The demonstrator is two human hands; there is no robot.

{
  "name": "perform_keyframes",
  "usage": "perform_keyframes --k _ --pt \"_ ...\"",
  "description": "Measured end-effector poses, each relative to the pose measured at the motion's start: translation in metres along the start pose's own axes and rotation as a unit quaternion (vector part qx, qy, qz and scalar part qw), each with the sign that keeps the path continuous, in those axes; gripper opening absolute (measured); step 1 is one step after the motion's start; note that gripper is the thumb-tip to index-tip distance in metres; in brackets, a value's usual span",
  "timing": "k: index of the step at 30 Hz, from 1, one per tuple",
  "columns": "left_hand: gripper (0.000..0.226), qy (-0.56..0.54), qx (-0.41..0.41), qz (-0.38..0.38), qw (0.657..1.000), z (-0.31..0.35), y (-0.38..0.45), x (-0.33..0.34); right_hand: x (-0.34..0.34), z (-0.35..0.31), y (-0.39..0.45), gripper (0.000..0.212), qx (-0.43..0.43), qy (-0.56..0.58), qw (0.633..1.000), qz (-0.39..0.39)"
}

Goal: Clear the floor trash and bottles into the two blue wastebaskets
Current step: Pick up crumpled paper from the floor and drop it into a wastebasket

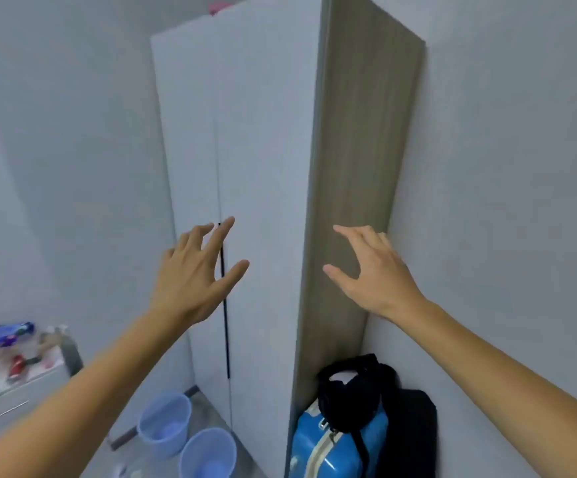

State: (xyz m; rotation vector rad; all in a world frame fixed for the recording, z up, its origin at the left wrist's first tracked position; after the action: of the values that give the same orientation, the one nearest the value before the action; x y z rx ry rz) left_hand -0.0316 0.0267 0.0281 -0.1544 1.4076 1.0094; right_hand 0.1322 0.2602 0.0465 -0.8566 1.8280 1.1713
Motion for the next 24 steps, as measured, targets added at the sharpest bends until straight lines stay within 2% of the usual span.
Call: perform_keyframes --k 6,11,15,20,24 --pt "0.079 0.081 -0.175 0.054 0.980 -0.138 -0.118 -0.078 0.072 -0.170 0.026 0.069 -0.190 0.074 0.976 -0.075" --pt "0.077 0.145 -0.268 0.084 0.949 -0.159 -0.227 -0.133 0.108 -0.267 -0.005 0.066 -0.308 0.135 0.935 -0.112" --pt "0.077 0.173 -0.325 0.091 0.926 -0.130 -0.284 -0.139 0.128 -0.284 -0.037 0.066 -0.359 0.162 0.908 -0.146" --pt "0.075 0.179 -0.359 0.063 0.914 -0.087 -0.321 -0.111 0.147 -0.269 -0.076 0.059 -0.392 0.219 0.876 -0.177" --pt "0.071 0.164 -0.395 0.041 0.903 -0.060 -0.356 -0.085 0.176 -0.245 -0.118 0.061 -0.404 0.212 0.863 -0.217"
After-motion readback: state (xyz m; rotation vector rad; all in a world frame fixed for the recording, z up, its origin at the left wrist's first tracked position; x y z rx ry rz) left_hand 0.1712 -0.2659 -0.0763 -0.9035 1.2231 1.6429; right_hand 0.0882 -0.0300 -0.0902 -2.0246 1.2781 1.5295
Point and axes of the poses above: each hand's wrist, its own y-axis towards the middle knuckle, its own x-axis out of the palm, z = x × y, the point moved 5 cm from there along y, towards the middle knuckle, and after that the axes turned 7 degrees about -z, right-handed, at the moved point
